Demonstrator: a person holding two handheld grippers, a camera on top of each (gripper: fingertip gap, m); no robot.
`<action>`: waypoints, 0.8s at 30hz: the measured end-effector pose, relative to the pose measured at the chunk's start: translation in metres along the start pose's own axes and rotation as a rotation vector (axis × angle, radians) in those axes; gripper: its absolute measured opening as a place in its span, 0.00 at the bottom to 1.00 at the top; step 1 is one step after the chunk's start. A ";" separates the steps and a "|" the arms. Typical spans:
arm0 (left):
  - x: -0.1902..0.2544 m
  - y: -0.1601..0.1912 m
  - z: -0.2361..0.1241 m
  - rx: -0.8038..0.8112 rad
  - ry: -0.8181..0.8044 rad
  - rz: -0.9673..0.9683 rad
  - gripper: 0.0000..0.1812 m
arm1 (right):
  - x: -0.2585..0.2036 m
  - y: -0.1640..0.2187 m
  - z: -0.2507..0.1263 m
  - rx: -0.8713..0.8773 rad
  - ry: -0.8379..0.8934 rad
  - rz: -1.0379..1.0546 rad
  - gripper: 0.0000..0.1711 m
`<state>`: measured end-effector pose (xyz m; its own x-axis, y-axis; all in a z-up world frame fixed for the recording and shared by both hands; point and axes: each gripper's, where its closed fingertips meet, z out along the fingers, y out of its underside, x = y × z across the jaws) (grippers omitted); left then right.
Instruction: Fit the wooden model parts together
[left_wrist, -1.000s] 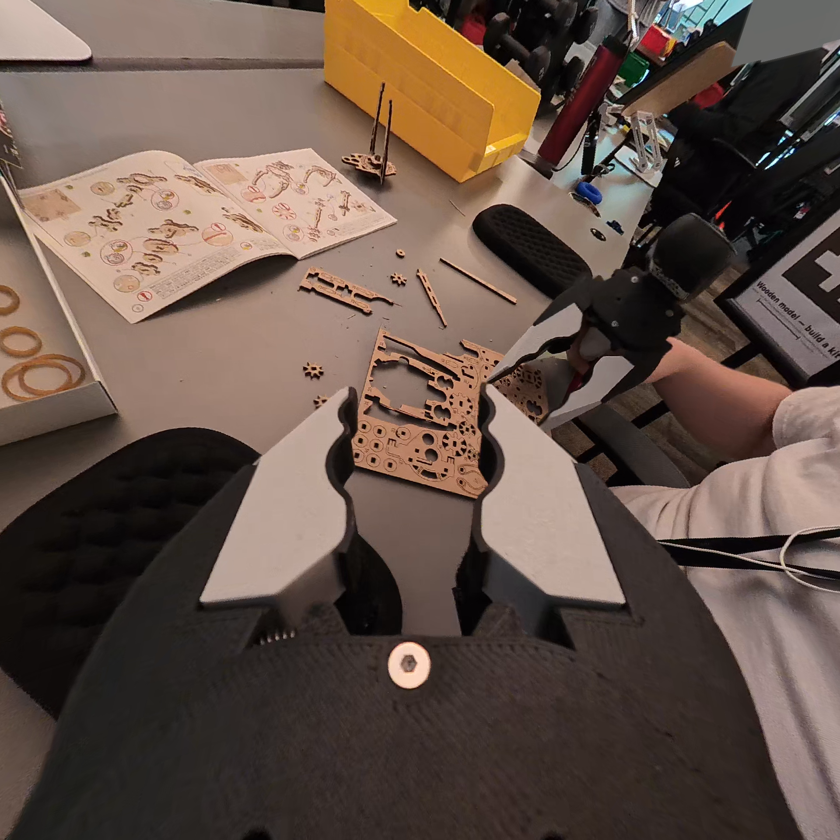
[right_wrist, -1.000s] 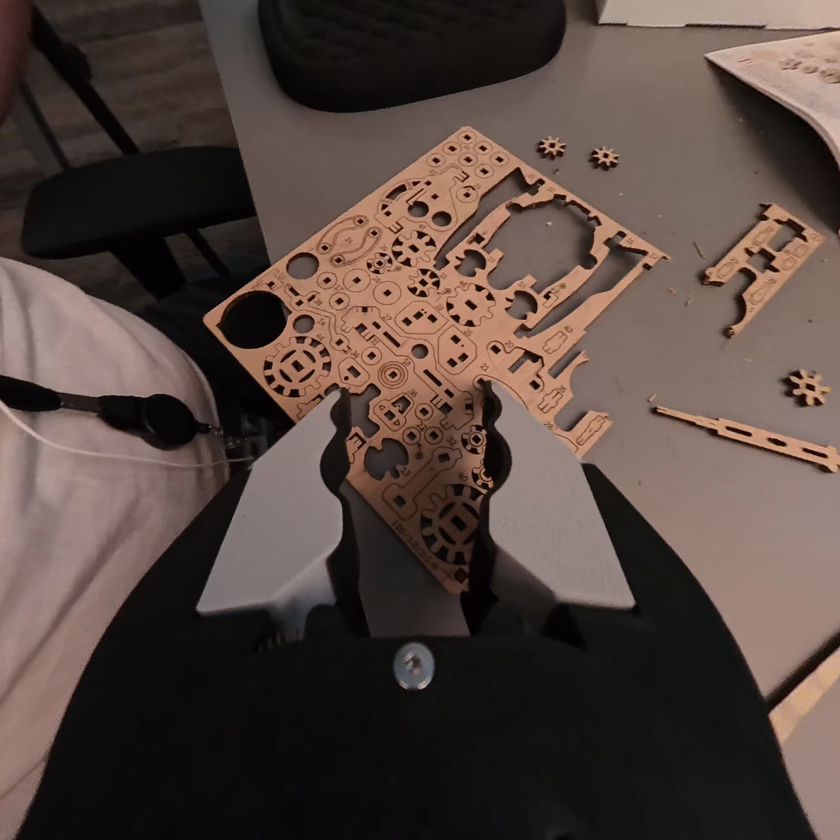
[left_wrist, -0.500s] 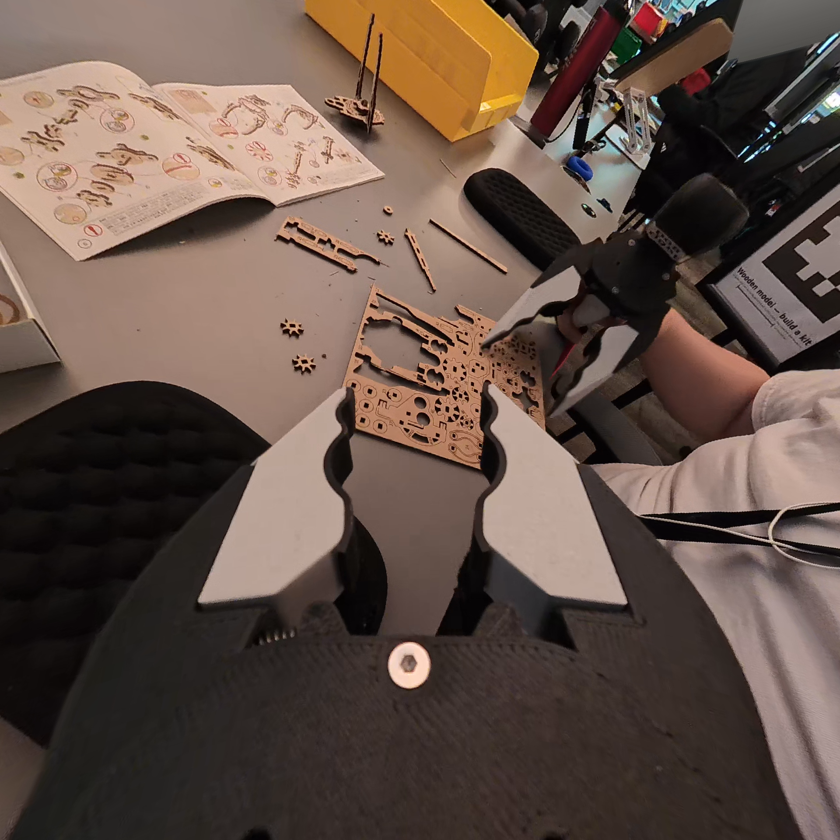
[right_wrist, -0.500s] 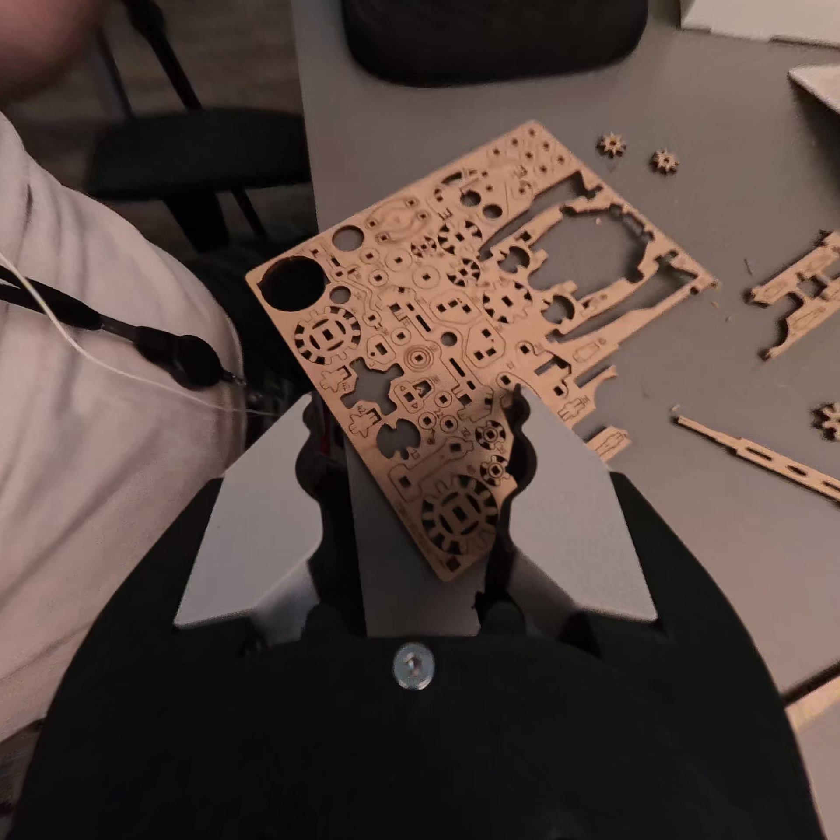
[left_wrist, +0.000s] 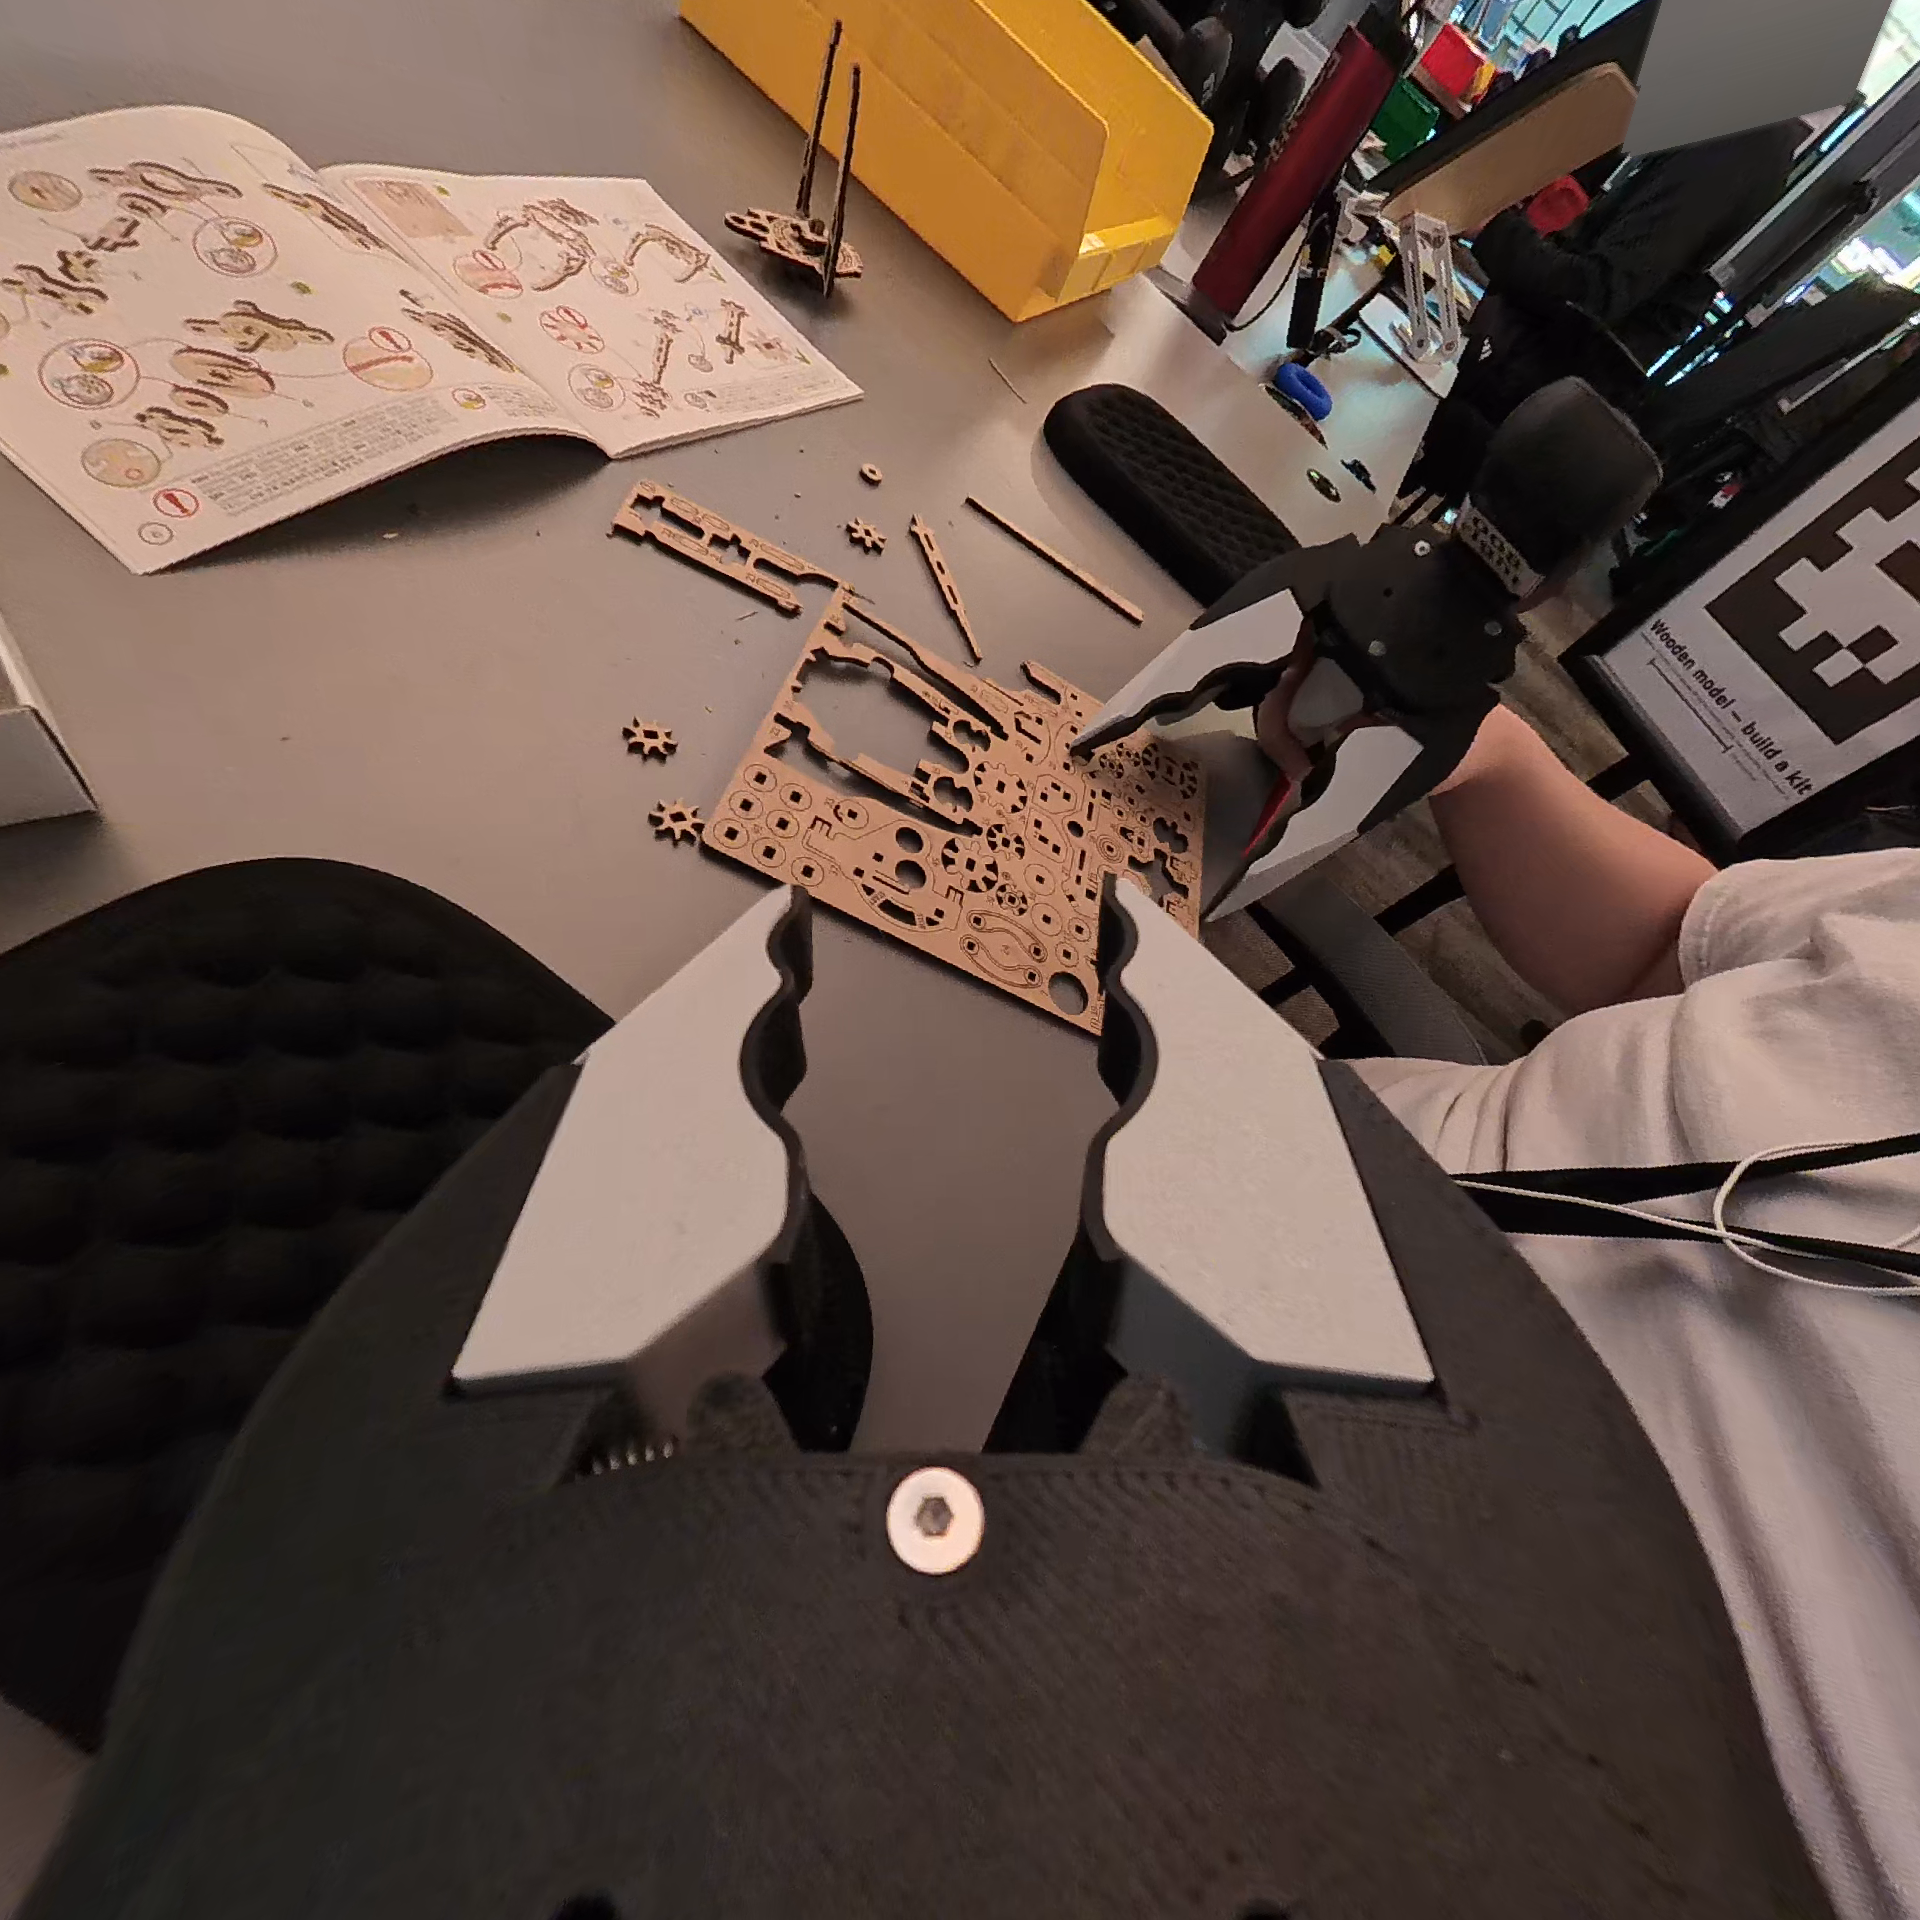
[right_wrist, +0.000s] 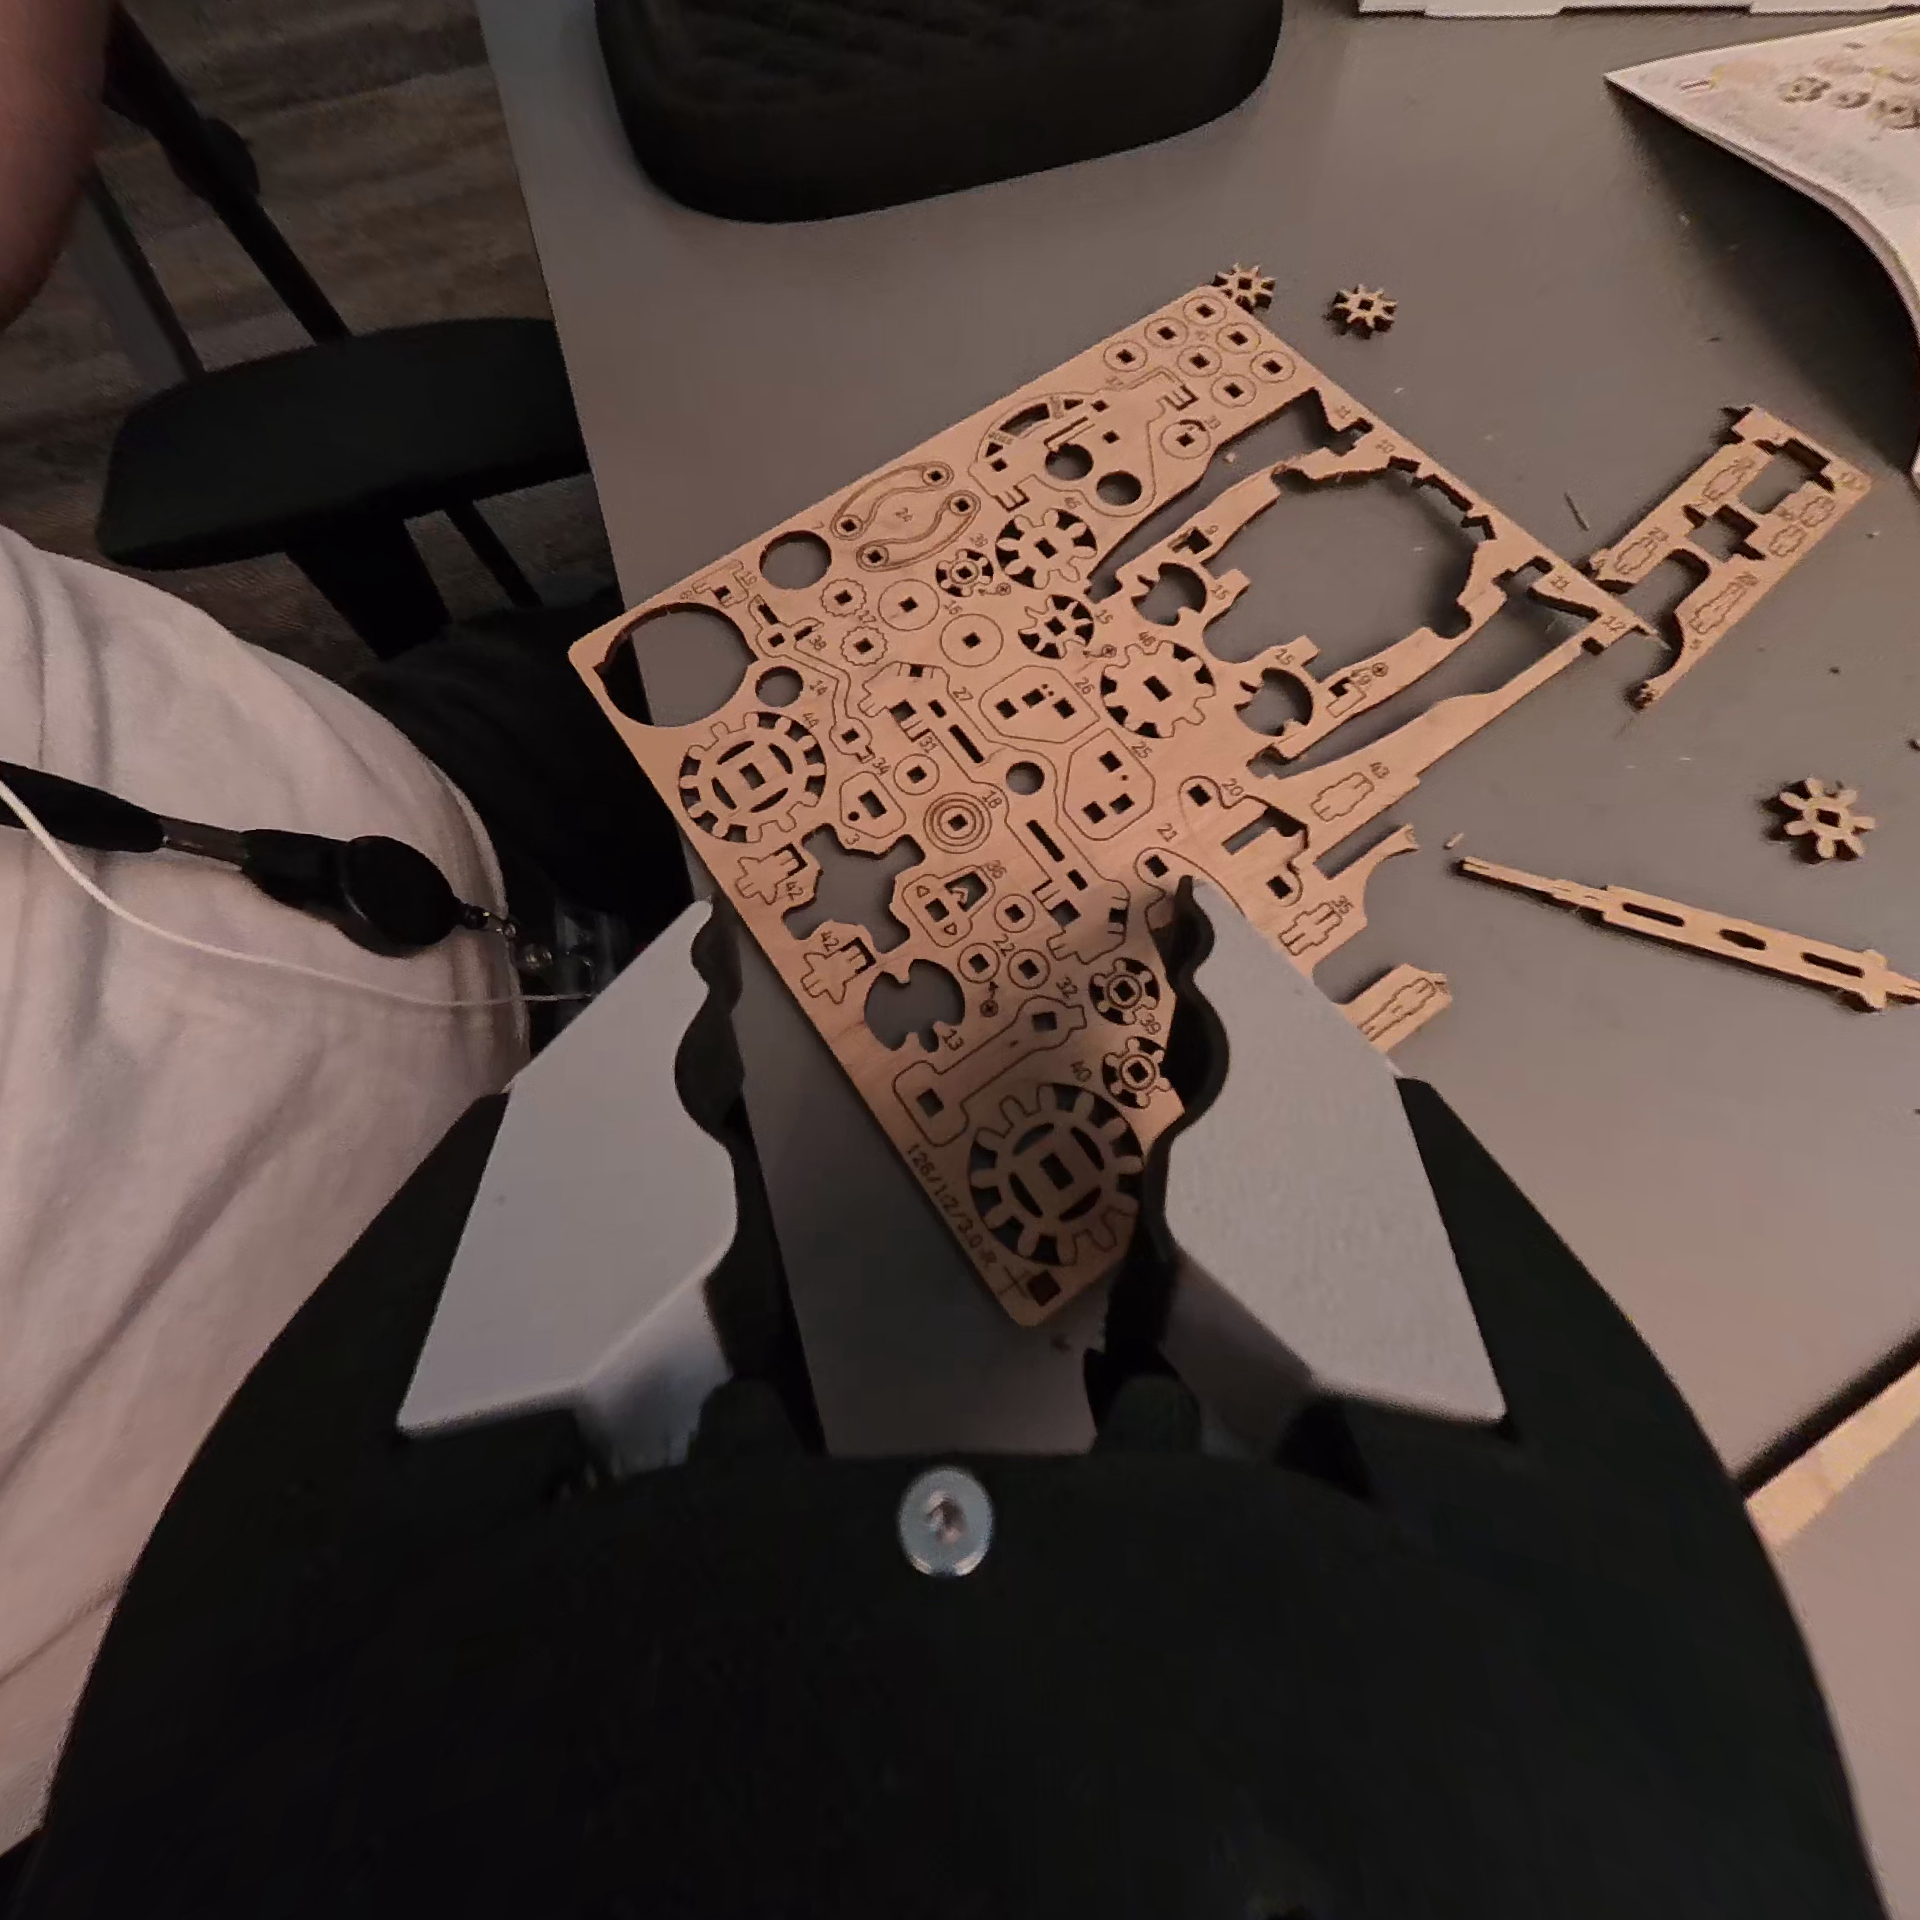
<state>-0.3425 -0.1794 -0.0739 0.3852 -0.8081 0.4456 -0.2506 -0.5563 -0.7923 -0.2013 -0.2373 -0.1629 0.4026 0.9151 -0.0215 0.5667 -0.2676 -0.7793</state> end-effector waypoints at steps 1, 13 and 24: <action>0.000 0.000 0.001 0.000 0.003 -0.001 0.30 | -0.001 0.000 0.000 0.000 -0.007 -0.003 0.48; 0.002 0.003 0.007 -0.013 0.041 -0.022 0.29 | 0.003 0.005 -0.010 0.010 -0.117 -0.013 0.40; 0.000 -0.023 0.014 0.051 0.068 0.121 0.30 | 0.030 -0.036 -0.043 0.234 -0.069 -0.056 0.42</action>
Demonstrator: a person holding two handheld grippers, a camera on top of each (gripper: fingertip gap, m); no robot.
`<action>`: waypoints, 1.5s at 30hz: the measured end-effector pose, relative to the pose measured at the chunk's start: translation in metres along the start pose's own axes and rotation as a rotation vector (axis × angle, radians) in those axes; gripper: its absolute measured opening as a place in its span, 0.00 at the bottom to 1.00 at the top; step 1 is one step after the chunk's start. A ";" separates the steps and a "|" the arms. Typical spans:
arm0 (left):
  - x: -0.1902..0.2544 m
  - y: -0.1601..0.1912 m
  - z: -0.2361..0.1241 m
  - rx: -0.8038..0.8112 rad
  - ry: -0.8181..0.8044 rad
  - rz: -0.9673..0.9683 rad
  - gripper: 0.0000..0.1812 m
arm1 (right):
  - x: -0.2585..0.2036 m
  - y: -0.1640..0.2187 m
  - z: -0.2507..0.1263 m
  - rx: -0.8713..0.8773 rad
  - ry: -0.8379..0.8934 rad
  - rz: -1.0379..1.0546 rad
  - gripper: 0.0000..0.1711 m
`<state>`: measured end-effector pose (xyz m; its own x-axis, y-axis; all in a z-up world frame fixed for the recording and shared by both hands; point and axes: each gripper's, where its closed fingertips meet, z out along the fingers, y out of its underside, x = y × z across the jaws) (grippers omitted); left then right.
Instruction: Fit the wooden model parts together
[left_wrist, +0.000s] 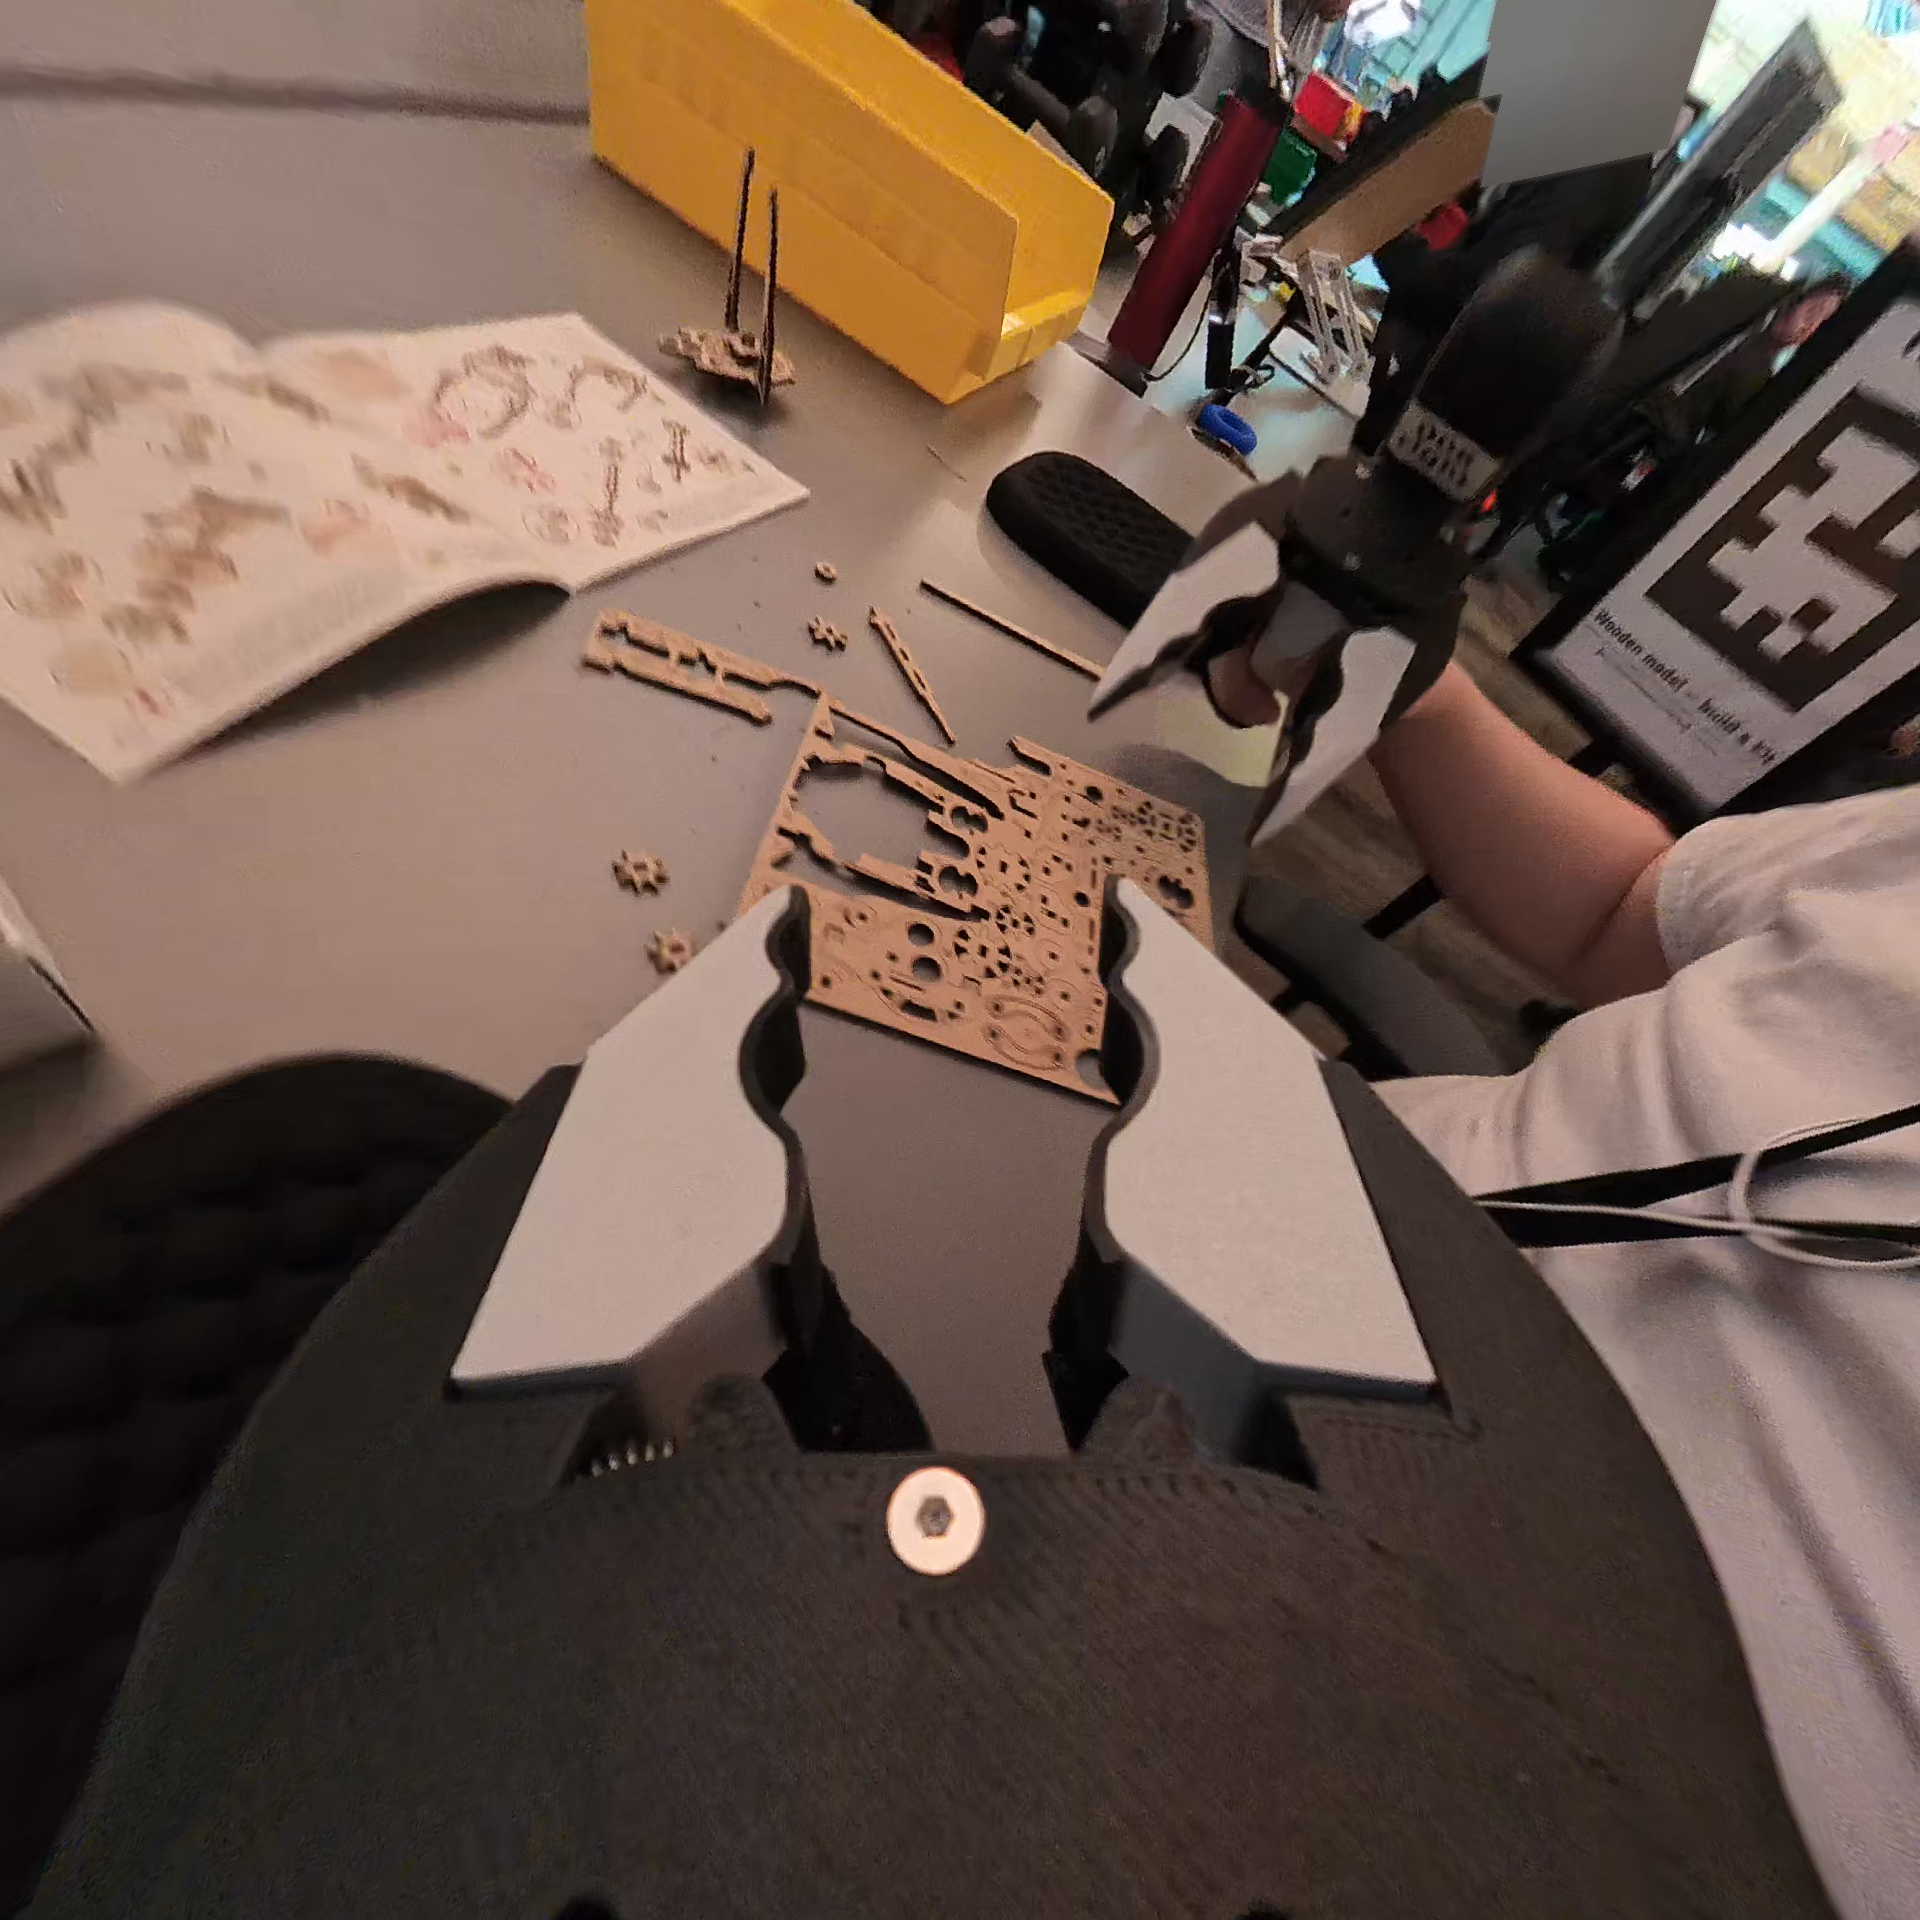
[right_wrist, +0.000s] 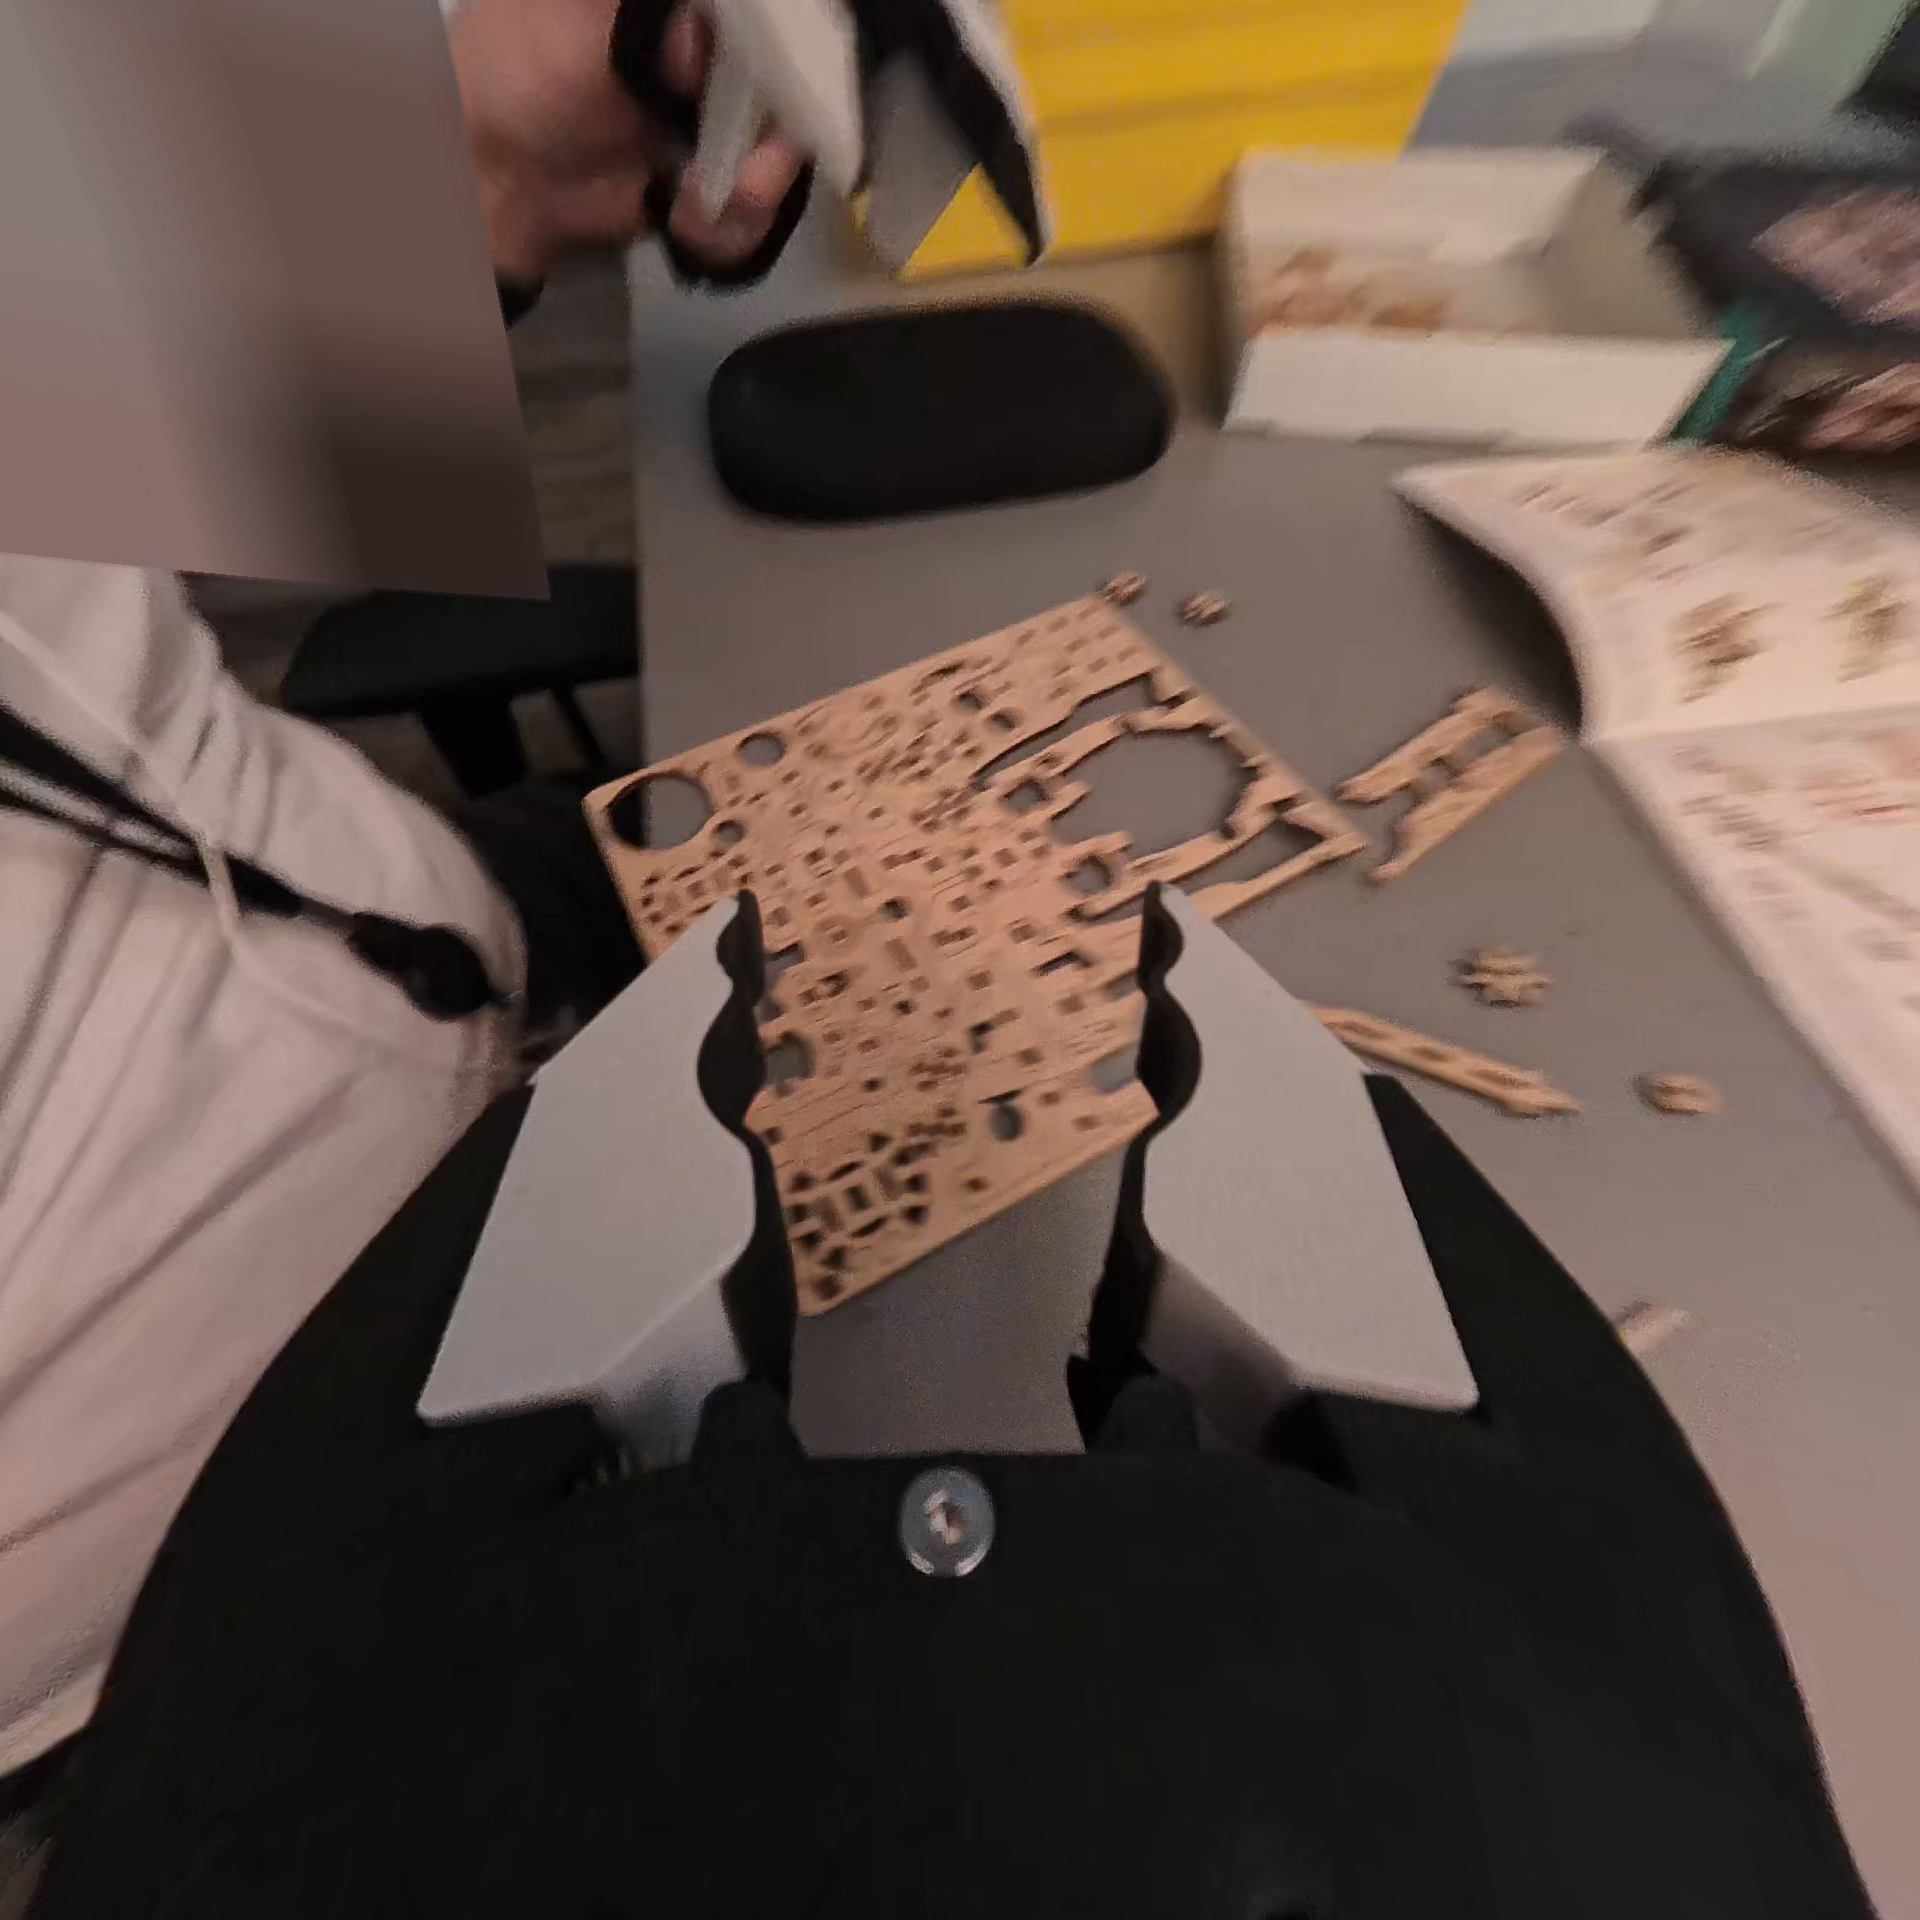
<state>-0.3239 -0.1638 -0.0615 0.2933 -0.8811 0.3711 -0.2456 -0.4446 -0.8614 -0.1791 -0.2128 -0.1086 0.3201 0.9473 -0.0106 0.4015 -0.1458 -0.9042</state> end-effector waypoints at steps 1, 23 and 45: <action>0.000 -0.006 0.003 0.011 -0.004 0.081 0.31 | 0.015 -0.010 -0.008 0.051 0.057 -0.013 0.42; -0.072 -0.134 0.089 0.233 -0.020 0.488 0.49 | 0.223 -0.133 -0.138 0.829 0.634 -0.144 0.21; -0.080 -0.079 0.107 0.088 -0.023 0.521 0.04 | 0.229 -0.079 -0.073 0.368 0.548 -0.121 0.06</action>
